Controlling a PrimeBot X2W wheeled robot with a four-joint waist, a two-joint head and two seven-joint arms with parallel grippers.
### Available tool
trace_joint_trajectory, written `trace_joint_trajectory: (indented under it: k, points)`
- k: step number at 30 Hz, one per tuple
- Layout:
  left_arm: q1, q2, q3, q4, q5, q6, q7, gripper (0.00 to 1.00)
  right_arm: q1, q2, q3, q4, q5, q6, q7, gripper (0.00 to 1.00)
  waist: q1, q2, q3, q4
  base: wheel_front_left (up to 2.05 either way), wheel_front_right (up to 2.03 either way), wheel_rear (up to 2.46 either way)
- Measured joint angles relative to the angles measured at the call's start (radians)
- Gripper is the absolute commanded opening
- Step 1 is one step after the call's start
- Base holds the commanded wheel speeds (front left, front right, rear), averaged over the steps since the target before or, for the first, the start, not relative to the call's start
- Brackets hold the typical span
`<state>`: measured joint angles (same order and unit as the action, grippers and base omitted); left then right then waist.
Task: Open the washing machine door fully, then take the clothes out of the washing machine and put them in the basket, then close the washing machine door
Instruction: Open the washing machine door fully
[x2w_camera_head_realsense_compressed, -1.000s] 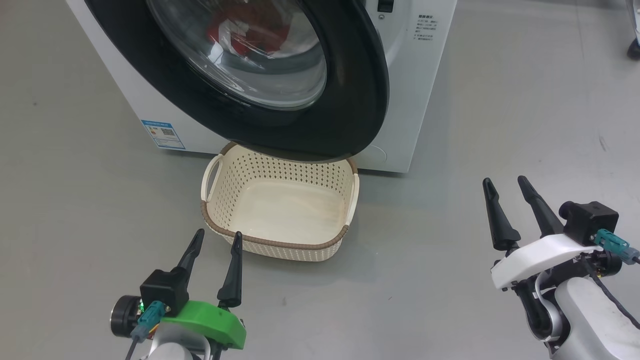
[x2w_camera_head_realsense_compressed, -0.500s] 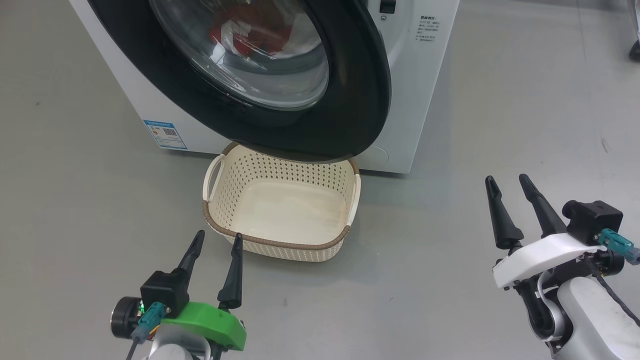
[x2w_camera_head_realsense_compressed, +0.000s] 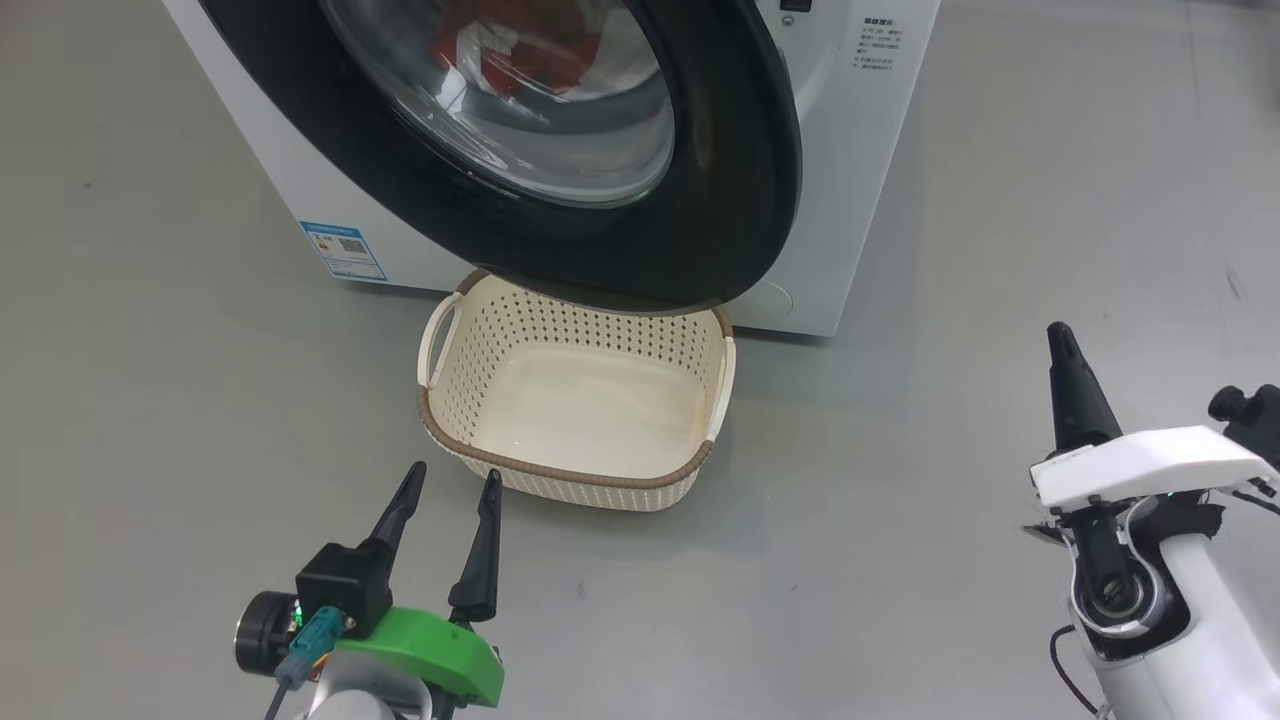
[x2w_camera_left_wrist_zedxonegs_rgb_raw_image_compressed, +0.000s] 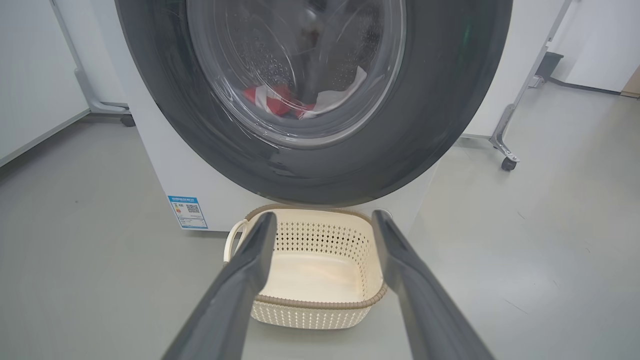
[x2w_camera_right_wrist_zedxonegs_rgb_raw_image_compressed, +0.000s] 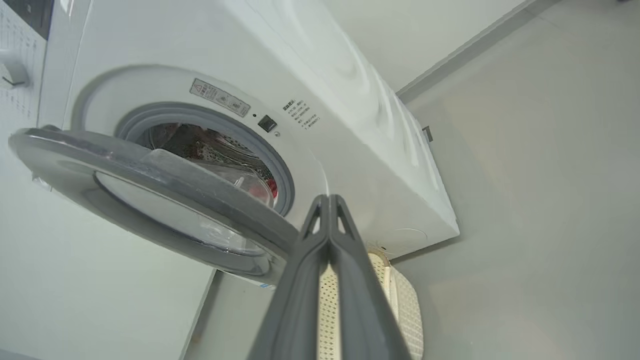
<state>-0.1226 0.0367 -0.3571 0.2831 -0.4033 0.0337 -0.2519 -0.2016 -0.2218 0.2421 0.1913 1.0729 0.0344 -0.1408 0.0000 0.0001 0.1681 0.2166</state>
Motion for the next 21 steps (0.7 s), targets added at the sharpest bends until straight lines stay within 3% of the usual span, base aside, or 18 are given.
trace_joint_trajectory:
  k: [8, 15, 16, 21]
  points:
    - [-0.002, 0.001, -0.023, -0.001, -0.008, -0.004, 0.0, 1.0, -0.078, 0.053, -0.135, -0.026, 0.288, 0.005, 0.112, 0.0, 0.0, 0.0, 0.021, 0.03, 0.0, 0.0, 0.0]
    - [-0.003, 0.001, -0.04, -0.001, -0.044, -0.005, 0.0, 1.0, -0.146, 0.046, -0.177, -0.019, 0.375, -0.034, 0.186, 0.0, 0.0, 0.0, 0.028, 0.052, 0.0, 0.0, 0.0]
    - [-0.004, 0.001, -0.05, -0.001, -0.044, -0.005, 0.0, 1.0, -0.181, 0.034, -0.188, -0.016, 0.384, -0.061, 0.207, 0.0, 0.0, 0.0, 0.031, 0.062, 0.0, 0.0, 0.0]
    - [-0.006, 0.001, -0.064, -0.002, -0.047, -0.005, 0.0, 1.0, -0.262, 0.03, -0.207, -0.012, 0.444, -0.112, 0.267, 0.0, 0.0, 0.0, 0.042, 0.091, 0.0, 0.0, 0.0]
